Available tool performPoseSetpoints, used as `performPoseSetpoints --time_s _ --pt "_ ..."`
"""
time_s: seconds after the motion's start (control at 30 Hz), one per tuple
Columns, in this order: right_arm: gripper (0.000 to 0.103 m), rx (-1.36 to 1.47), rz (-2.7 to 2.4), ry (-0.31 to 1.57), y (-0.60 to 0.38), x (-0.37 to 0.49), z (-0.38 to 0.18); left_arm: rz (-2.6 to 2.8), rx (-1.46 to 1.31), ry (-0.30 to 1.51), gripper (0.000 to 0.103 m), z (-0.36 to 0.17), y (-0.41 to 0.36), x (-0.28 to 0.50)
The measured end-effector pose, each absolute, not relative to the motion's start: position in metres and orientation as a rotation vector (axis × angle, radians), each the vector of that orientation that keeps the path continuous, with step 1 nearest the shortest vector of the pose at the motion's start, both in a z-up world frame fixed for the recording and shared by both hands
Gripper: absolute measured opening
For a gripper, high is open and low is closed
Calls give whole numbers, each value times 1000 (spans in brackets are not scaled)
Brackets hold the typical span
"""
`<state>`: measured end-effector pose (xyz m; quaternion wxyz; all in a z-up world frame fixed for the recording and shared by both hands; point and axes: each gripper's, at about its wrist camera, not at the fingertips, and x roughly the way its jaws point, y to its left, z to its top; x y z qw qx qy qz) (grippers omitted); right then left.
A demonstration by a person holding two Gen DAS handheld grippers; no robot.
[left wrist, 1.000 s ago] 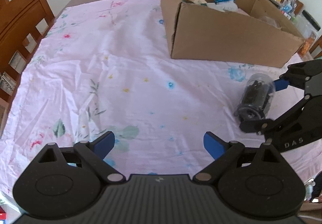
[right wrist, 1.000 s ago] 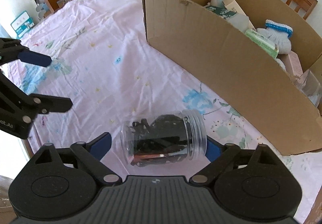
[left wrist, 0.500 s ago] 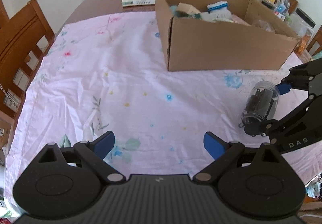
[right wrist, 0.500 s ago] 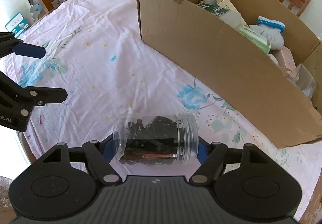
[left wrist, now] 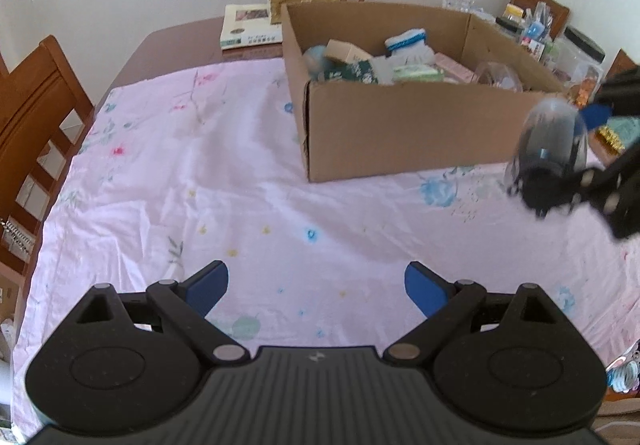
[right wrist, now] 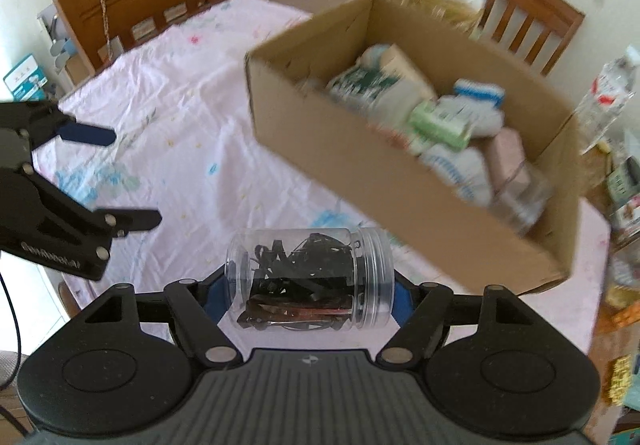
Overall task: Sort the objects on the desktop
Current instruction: 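Carry the clip jar into the box and open the right tool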
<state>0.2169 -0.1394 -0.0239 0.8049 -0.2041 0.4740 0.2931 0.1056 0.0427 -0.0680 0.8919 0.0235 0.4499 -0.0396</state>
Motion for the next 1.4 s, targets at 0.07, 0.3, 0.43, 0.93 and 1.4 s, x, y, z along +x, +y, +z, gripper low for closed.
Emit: performPoseSetpoints --time_s 0.07,0.3,0.43,0.93,1.4 --pt "79 -432 618 990 -144 221 -11 -80 40 925 95 -67 43 107" --pt "79 -410 575 914 -154 243 27 -60 -2 896 96 -63 47 112" --pt "79 -411 544 883 -155 261 38 -48 -14 880 96 -60 49 115" --pt "79 -436 467 872 -147 324 37 -72 -59 889 96 -53 57 132" --pt "95 -409 433 926 -145 353 21 -89 -56 881 96 -51 55 142"
